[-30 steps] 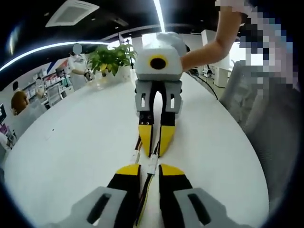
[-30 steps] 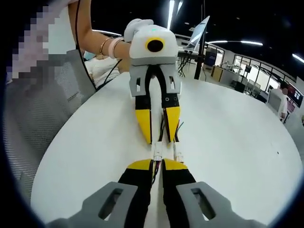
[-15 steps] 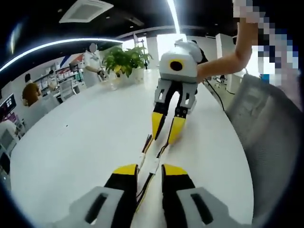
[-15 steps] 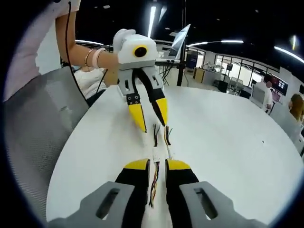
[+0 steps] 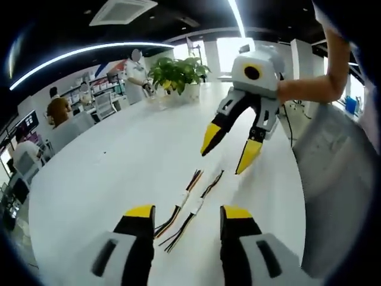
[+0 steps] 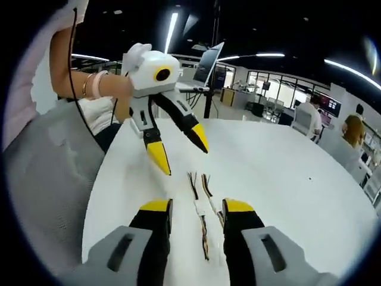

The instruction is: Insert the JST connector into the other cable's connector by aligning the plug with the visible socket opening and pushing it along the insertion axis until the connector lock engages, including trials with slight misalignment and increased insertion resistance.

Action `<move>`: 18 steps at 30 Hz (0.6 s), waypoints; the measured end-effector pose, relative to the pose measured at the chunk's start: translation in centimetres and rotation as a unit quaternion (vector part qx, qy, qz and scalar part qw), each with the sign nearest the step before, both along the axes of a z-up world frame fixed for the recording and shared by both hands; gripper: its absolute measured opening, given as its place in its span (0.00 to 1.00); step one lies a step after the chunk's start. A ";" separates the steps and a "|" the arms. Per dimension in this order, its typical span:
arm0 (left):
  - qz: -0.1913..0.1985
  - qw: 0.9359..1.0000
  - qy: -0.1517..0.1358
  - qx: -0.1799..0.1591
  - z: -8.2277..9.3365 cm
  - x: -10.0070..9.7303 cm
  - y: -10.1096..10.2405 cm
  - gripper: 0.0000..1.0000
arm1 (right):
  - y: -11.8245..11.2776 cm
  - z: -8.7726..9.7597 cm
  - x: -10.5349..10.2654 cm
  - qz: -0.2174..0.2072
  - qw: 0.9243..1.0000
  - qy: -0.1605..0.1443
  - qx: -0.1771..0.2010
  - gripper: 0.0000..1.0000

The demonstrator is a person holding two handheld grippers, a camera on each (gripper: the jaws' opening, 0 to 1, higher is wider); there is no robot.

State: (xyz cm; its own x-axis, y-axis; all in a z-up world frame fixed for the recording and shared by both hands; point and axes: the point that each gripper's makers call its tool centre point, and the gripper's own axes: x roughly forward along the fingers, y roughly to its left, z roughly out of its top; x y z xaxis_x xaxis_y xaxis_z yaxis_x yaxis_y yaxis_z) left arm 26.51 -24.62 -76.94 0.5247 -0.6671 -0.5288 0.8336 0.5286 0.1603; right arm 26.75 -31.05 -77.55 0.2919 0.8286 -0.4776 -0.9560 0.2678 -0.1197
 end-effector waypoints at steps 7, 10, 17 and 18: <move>0.040 0.998 -0.006 -0.056 2.4 -1.2 -0.1 0.60 | -1.7 1.6 -0.8 -0.090 0.995 0.038 0.002 0.58; 0.063 0.992 -0.006 -0.108 4.3 -1.6 0.2 0.63 | -1.8 2.7 -1.4 -0.110 0.993 0.036 0.013 0.65; 0.118 0.984 -0.062 -0.121 7.2 -1.4 2.5 0.85 | -2.1 4.9 -3.2 -0.138 0.989 0.041 0.042 0.77; 0.121 0.983 -0.057 -0.125 7.4 -1.7 2.6 0.86 | -2.1 5.1 -3.5 -0.140 0.989 0.040 0.041 0.77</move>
